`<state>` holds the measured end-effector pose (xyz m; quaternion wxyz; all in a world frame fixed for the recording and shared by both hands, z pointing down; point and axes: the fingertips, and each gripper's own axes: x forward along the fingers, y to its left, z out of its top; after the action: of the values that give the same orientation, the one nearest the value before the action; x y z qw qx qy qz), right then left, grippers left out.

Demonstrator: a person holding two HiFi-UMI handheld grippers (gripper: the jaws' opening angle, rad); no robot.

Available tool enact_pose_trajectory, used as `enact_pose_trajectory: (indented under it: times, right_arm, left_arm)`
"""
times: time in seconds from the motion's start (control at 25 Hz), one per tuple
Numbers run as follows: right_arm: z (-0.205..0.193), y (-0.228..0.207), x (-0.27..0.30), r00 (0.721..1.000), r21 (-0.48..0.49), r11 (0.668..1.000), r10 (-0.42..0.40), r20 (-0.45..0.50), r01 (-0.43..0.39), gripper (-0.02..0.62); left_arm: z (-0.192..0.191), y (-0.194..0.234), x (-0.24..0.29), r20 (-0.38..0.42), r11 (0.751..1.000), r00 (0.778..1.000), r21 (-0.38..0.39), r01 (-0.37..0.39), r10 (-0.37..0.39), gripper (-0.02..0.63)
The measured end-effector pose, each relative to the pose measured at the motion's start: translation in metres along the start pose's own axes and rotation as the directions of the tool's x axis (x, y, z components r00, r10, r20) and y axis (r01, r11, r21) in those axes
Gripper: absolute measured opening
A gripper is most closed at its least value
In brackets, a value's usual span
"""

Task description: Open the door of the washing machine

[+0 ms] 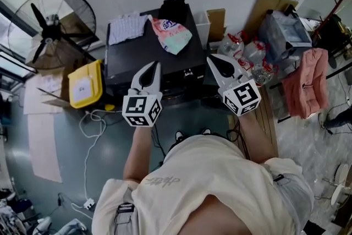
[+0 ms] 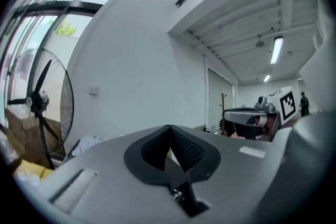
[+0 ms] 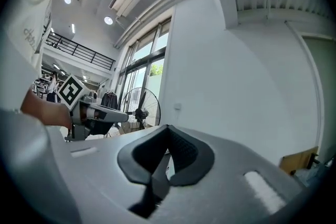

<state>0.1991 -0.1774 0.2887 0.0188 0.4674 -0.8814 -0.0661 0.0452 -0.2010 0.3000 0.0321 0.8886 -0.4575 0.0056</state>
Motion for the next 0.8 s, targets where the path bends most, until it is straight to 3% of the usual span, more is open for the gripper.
enact_pose_trajectory:
  times: [0.08, 0.2, 0.4, 0.6, 0.8]
  right_arm:
    - [0.004, -0.003, 0.000, 1.000, -0.006, 1.000, -0.006, 0.007, 0.006, 0.002]
    - [0.007, -0.008, -0.003, 1.000, -0.008, 1.000, -0.020, 0.014, 0.020, 0.002]
    - [0.014, -0.012, -0.013, 0.999, -0.001, 1.000, -0.029, 0.030, 0.029, 0.002]
    - [0.002, -0.008, -0.019, 1.000, 0.013, 0.999, -0.030, 0.003, 0.030, 0.002]
    - [-0.006, -0.002, -0.019, 1.000, 0.028, 0.999, -0.017, -0.019, 0.017, 0.002]
  left_arm:
    - [0.006, 0.000, 0.002, 0.006, 0.999, 1.000, 0.043, -0.001, 0.001, 0.017]
    - [0.017, 0.002, 0.002, 0.036, 1.000, 0.999, 0.011, 0.010, -0.011, 0.017]
    - [0.027, 0.011, -0.008, 0.061, 0.999, 0.998, 0.014, -0.033, 0.032, 0.017]
    - [0.002, 0.022, -0.022, 0.014, 0.997, 0.998, -0.041, -0.063, 0.064, 0.017]
    - [-0.017, 0.025, -0.022, -0.034, 0.998, 0.998, -0.048, -0.047, 0.045, 0.017]
